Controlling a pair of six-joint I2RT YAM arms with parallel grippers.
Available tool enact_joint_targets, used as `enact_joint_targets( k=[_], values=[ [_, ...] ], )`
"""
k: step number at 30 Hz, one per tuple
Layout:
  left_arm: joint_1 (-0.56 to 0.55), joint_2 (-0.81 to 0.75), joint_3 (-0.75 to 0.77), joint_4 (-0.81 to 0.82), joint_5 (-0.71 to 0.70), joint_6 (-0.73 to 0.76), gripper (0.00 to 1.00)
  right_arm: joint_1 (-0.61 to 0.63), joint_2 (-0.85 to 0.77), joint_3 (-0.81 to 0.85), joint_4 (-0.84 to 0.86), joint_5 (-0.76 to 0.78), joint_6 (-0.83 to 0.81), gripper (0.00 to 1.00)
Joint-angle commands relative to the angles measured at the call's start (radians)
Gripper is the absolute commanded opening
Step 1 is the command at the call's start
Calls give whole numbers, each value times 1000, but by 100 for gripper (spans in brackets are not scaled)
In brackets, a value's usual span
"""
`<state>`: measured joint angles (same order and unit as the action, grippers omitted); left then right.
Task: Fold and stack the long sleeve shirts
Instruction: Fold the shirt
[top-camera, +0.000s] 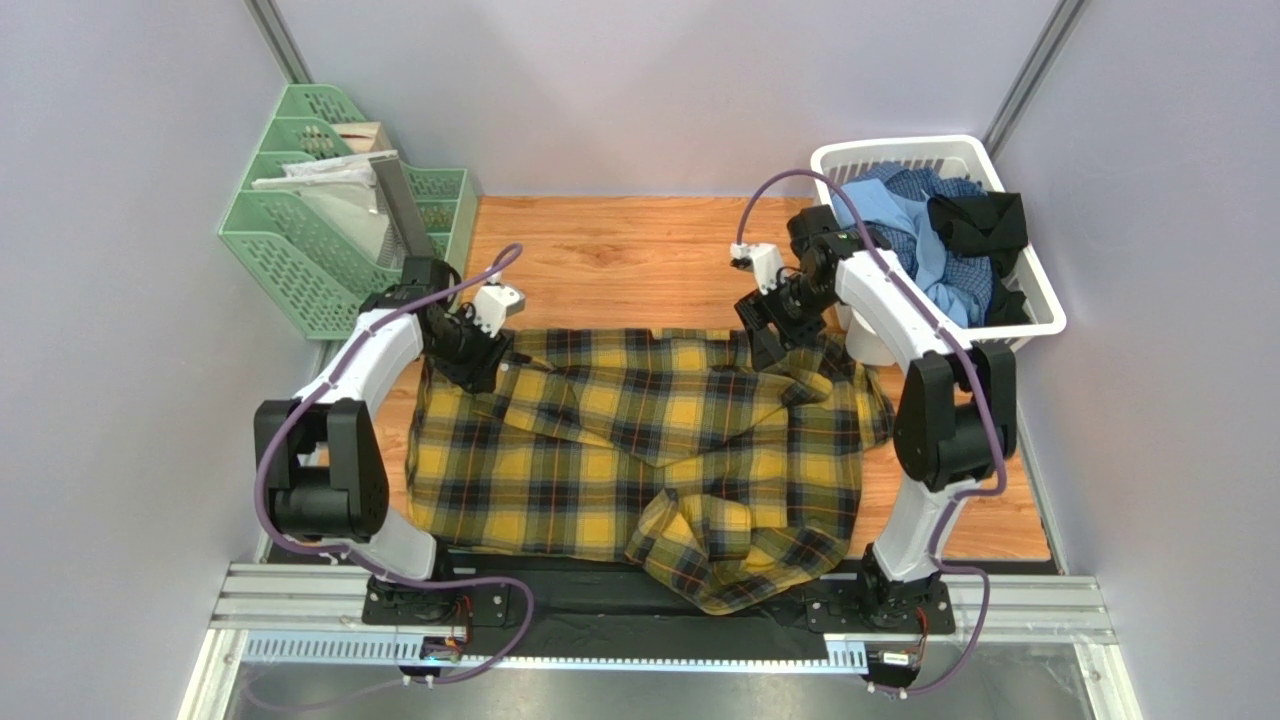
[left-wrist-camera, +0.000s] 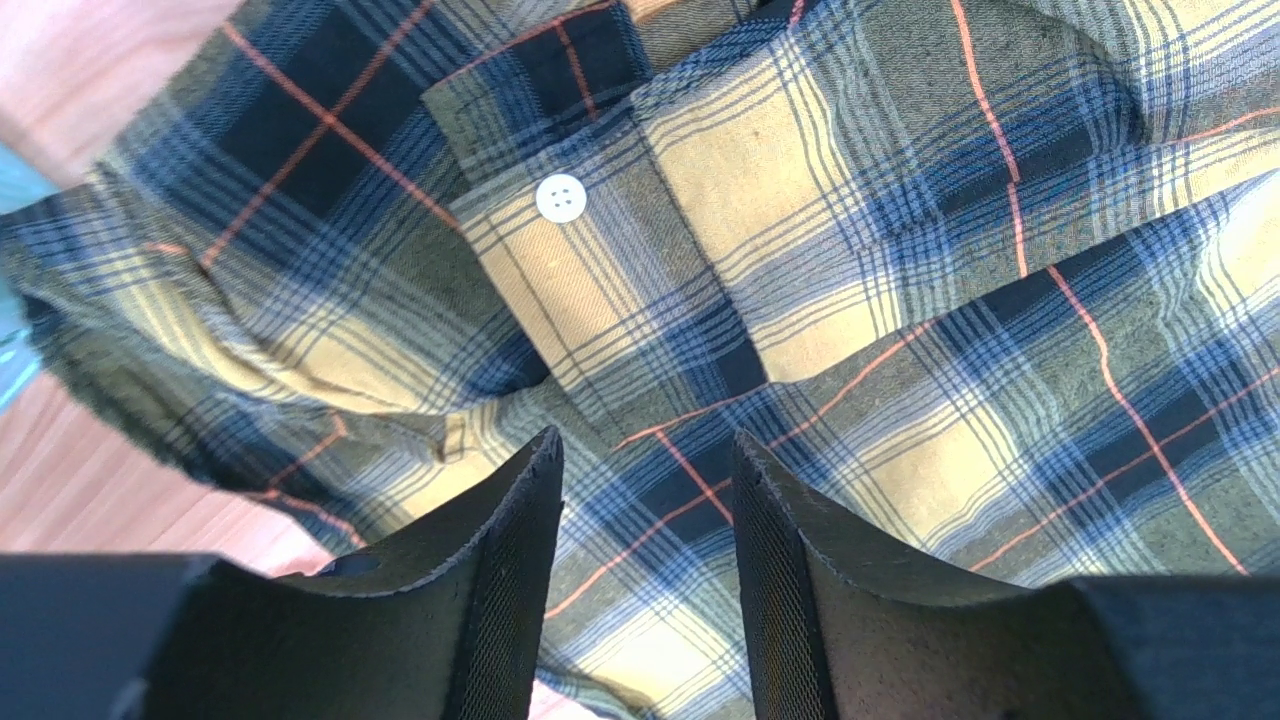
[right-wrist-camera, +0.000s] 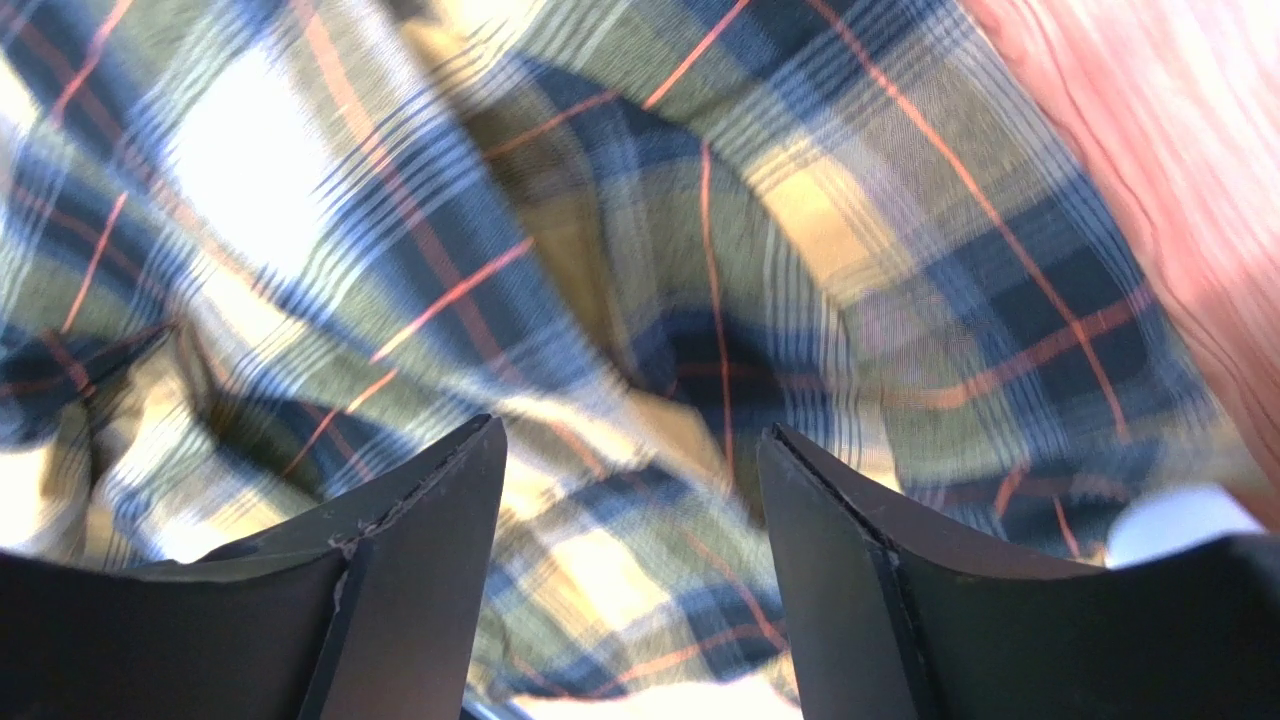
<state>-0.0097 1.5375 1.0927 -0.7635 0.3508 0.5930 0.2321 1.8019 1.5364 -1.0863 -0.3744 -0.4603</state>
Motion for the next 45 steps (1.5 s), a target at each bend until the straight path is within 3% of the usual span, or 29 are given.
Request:
enact_joint_targets(
  k=[1,3,4,6,7,8,11,14,18,21,25,26,27,31,32,33,34,36,38,39,40,42,43,45],
  values=[
    [1,36,36,-7,33,11,53,1,99,34,0,-11,12,66],
    [1,47,35,-2,22,17,53,1,120,16,-29,5,-9,64],
    [1,52,33,-2,19,18,53,0,120,1,-35,18,-24,57],
    [1,65,33,6,-1,18,53,0,100,-57,-41,40,-64,39],
    [1,70,33,9,-9,16,53,-4,93,-74,-40,64,-75,23],
    [1,81,33,12,-15,14,53,-5,85,-87,-37,78,-93,17],
    [1,119,36,33,-50,4,50,-11,83,-113,-6,133,-95,10],
    [1,191,59,47,-91,1,45,-2,117,-99,52,160,-58,12],
    [2,301,146,33,-163,-1,29,4,195,-61,129,218,-18,12],
    [1,374,212,7,-187,-16,25,4,258,-4,141,246,-3,13],
    [2,362,260,-25,-142,-19,25,4,249,28,141,244,3,26],
    [2,339,256,-60,-84,11,29,4,213,37,99,229,-3,32],
    [2,307,248,-81,-40,36,33,3,177,30,77,182,-11,45],
    [-21,-2,162,-242,266,204,48,4,-40,-50,-44,28,-8,68],
    [-35,-55,132,-269,305,235,60,4,-134,-94,-64,-19,-8,73],
    [-53,-151,118,-292,350,276,65,6,-175,-119,-79,-111,-11,78],
    [-103,-195,101,-321,428,280,75,7,-224,-155,-84,-150,0,79],
    [-189,-297,49,-316,485,227,78,7,-342,-262,-77,-268,11,79],
    [-367,-353,-29,-182,517,98,76,9,-406,-335,-37,-329,31,78],
    [-430,-394,-60,-101,508,-62,75,9,-462,-407,-17,-365,41,78],
    [-558,-405,-112,61,466,-112,75,9,-482,-433,27,-363,64,78],
    [-691,-375,-134,162,424,-140,75,7,-521,-475,32,-386,72,75],
    [-816,-346,-125,234,351,-144,76,6,-529,-482,34,-388,80,75],
    [-934,-216,-85,253,315,-111,77,-4,-547,-490,34,-377,104,74]
  ],
)
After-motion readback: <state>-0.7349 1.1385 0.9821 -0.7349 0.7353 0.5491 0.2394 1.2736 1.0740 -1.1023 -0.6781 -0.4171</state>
